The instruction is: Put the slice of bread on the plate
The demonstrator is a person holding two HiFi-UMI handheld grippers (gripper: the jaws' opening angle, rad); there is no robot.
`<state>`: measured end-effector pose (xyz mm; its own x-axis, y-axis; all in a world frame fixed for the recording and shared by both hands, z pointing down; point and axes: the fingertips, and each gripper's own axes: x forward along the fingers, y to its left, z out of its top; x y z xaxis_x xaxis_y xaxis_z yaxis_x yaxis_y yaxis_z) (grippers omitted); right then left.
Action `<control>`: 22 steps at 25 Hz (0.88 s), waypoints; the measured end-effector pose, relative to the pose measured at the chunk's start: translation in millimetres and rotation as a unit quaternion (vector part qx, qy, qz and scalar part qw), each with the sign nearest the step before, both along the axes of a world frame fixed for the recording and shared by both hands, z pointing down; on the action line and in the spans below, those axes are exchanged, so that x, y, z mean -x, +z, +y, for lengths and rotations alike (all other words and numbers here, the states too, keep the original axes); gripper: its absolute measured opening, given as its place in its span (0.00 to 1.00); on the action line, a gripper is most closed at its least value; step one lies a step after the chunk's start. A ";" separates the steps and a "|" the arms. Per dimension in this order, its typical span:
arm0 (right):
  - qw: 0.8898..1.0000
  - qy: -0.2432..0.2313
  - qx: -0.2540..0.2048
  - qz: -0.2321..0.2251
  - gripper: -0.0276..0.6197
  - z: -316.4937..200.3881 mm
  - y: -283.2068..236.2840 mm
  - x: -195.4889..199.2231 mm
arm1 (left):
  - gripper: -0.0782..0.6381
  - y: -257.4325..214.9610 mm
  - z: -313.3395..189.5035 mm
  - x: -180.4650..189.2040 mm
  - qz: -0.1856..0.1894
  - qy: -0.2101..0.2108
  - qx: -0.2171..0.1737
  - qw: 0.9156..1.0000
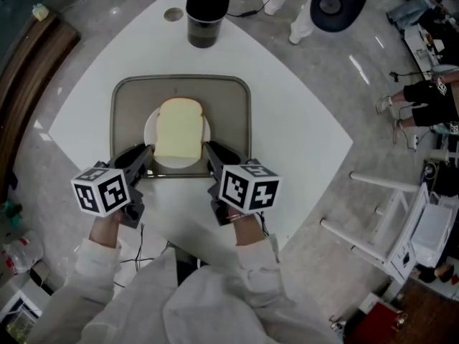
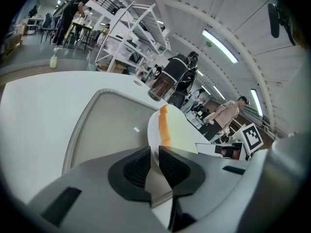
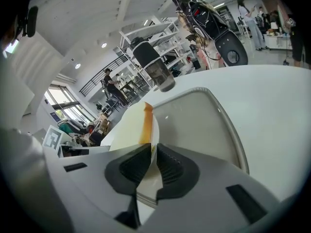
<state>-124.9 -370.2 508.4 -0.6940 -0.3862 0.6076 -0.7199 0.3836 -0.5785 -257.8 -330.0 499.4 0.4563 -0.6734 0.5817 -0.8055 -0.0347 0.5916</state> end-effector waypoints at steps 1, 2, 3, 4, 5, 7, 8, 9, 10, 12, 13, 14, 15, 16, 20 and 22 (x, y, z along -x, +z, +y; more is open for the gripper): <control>1.000 0.001 0.001 0.002 0.11 -3.7 1.6 1.7 | 0.19 1.3 -3.9 1.8 -0.002 0.001 0.001 1.000; 1.000 0.001 0.001 0.005 0.11 -6.9 2.7 3.1 | 0.19 2.7 -7.2 3.1 -0.005 0.003 0.002 1.000; 1.000 0.000 0.000 0.009 0.11 -9.6 3.4 4.0 | 0.19 4.2 -9.8 3.8 -0.009 0.005 0.004 1.000; 1.000 0.000 -0.001 0.013 0.11 -12.0 4.1 4.7 | 0.19 5.9 -12.0 4.3 -0.013 0.006 0.006 1.000; 1.000 0.001 -0.002 0.017 0.11 -14.1 4.9 5.3 | 0.19 7.5 -13.9 4.9 -0.016 0.006 0.008 1.000; 1.000 0.003 0.000 0.021 0.11 -17.5 7.3 6.7 | 0.19 10.0 -17.2 6.9 -0.017 0.000 0.013 1.000; 1.000 0.003 0.003 0.023 0.11 -18.6 8.8 7.7 | 0.19 11.4 -18.3 8.4 -0.015 -0.004 0.016 1.000; 1.000 0.001 0.007 0.025 0.11 -19.1 10.5 8.8 | 0.19 12.7 -18.9 9.6 -0.014 -0.008 0.021 1.000; 1.000 -0.002 0.012 0.026 0.11 -19.3 12.2 9.7 | 0.19 13.8 -19.3 10.6 -0.013 -0.009 0.025 1.000; 0.999 -0.008 0.021 0.030 0.11 -19.9 15.0 10.9 | 0.19 15.7 -20.4 12.1 -0.015 -0.004 0.030 0.999; 0.999 -0.009 0.025 0.034 0.11 -20.4 16.1 11.6 | 0.19 16.6 -21.1 12.8 -0.017 0.000 0.032 0.999; 0.999 -0.010 0.028 0.038 0.11 -20.8 17.1 12.4 | 0.19 17.5 -21.8 13.7 -0.019 0.002 0.034 0.999; 0.999 -0.011 0.030 0.042 0.11 -21.0 17.8 13.1 | 0.19 18.5 -22.4 14.4 -0.019 0.004 0.037 0.999; 0.998 -0.011 0.031 0.044 0.11 -21.6 17.6 13.7 | 0.19 19.4 -23.0 15.1 -0.019 0.004 0.041 0.999; 0.998 -0.009 0.033 0.056 0.12 -25.8 16.3 14.9 | 0.19 21.3 -24.8 16.2 -0.012 0.004 0.051 0.999; 0.997 -0.006 0.031 0.066 0.12 -26.4 16.3 14.2 | 0.19 21.8 -24.5 16.4 -0.008 0.002 0.058 0.998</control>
